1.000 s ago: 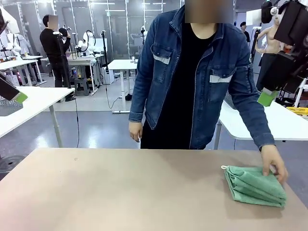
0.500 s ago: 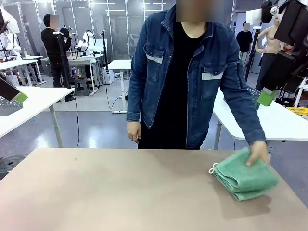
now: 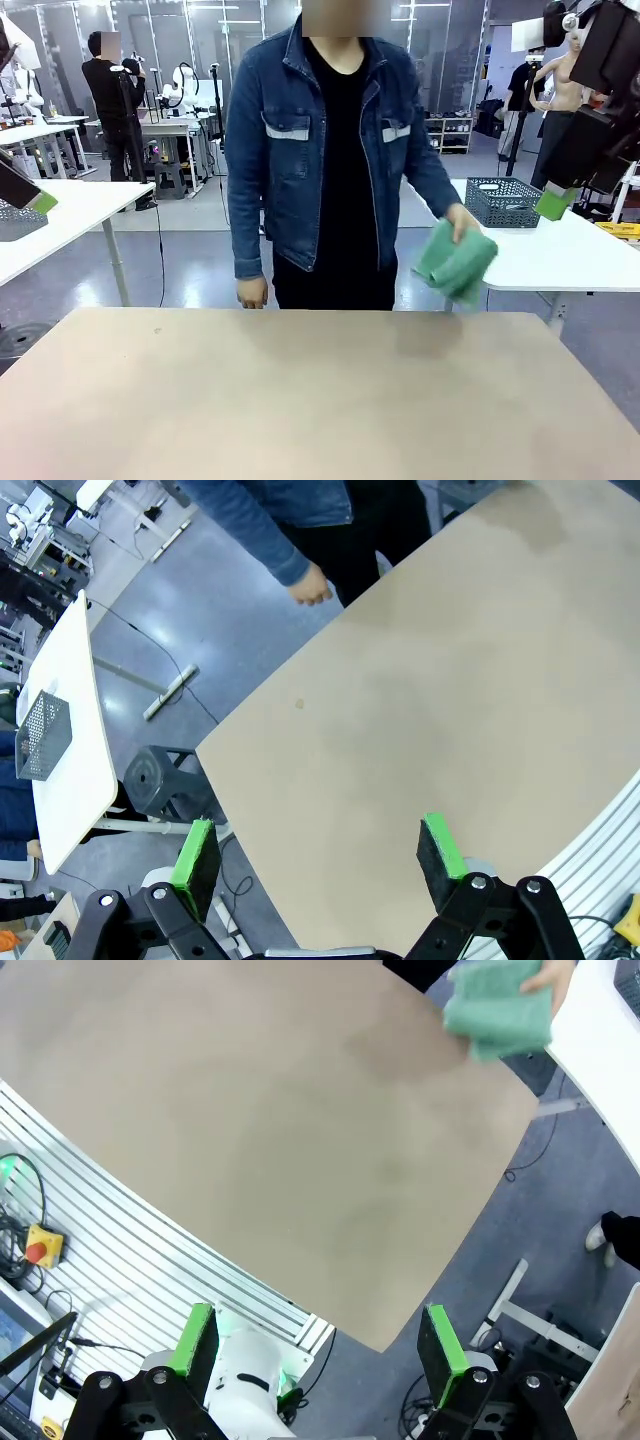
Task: Fold the towels and place them in the basket.
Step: Stack the folded Towel with hook on the right side of the table.
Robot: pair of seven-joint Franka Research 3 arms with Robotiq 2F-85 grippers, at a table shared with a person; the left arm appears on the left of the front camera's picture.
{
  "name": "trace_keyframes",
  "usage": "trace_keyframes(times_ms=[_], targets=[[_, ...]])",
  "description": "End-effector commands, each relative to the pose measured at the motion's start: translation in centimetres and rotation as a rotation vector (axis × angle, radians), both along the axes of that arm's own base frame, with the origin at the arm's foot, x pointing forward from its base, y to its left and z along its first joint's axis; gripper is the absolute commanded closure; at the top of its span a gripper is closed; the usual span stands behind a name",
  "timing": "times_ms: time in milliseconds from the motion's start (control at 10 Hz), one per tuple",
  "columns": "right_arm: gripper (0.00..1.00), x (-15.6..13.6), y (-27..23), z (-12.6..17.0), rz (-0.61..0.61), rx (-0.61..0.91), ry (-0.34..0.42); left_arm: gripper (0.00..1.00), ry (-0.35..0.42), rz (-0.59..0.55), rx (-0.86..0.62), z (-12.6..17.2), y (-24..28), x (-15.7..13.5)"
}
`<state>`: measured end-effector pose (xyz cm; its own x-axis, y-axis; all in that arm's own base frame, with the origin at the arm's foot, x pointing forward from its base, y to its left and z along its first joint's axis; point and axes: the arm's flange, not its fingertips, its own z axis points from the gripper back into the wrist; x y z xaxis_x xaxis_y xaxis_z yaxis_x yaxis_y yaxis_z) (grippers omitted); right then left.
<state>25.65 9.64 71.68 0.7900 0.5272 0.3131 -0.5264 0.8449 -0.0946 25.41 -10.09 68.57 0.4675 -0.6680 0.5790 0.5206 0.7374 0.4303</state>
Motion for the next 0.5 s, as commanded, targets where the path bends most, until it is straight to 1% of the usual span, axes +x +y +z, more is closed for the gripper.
trace_keyframes(times_ms=[0,400], targets=[[0.0,0.0,0.08,-0.1,0.0,-0.004,0.001,0.0,-0.001,0.002,0.003,-0.03,0.05,0.01],[0.0,0.0,0.08,-0.1,0.0,-0.004,0.001,0.0,-0.001,0.002,0.003,-0.03,0.05,0.01]])
